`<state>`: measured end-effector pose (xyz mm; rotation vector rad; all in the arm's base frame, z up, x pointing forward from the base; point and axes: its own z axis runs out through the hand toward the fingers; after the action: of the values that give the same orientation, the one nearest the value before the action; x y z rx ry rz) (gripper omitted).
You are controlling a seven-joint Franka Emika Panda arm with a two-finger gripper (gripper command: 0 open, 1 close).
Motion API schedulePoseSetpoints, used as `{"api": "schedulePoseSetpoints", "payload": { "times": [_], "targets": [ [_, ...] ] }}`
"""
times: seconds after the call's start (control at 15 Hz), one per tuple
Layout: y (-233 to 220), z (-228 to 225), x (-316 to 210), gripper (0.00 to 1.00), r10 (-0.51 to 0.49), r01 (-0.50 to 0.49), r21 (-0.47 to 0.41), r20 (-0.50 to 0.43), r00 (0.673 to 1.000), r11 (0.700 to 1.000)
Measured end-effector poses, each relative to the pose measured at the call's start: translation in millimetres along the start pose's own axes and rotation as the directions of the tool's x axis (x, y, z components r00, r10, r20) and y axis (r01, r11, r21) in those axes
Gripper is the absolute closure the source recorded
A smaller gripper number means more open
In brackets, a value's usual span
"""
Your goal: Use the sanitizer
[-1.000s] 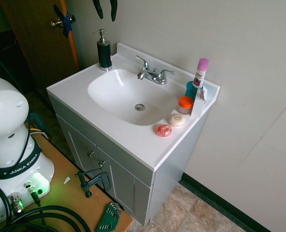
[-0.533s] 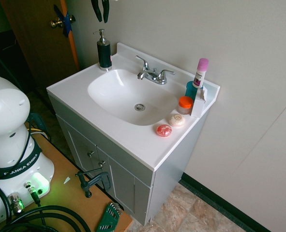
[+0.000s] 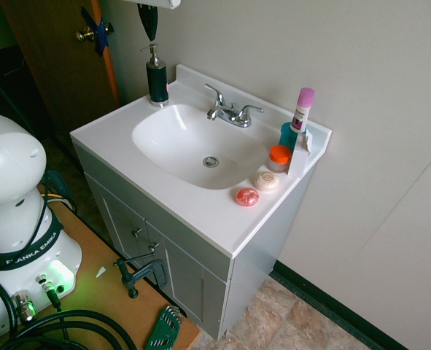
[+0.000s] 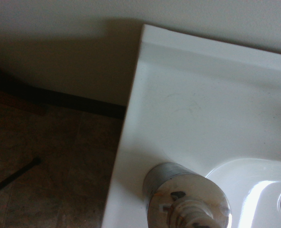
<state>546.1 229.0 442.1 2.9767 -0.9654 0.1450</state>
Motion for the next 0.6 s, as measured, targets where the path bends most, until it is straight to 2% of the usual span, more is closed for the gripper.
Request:
{"api": "schedulePoseSetpoints", "payload": {
  "times": [0.6],
  "targets": [
    [3, 15, 0, 1.00, 0.017, -0.016, -0.007, 0.009, 1.000, 1.000]
  ]
}}
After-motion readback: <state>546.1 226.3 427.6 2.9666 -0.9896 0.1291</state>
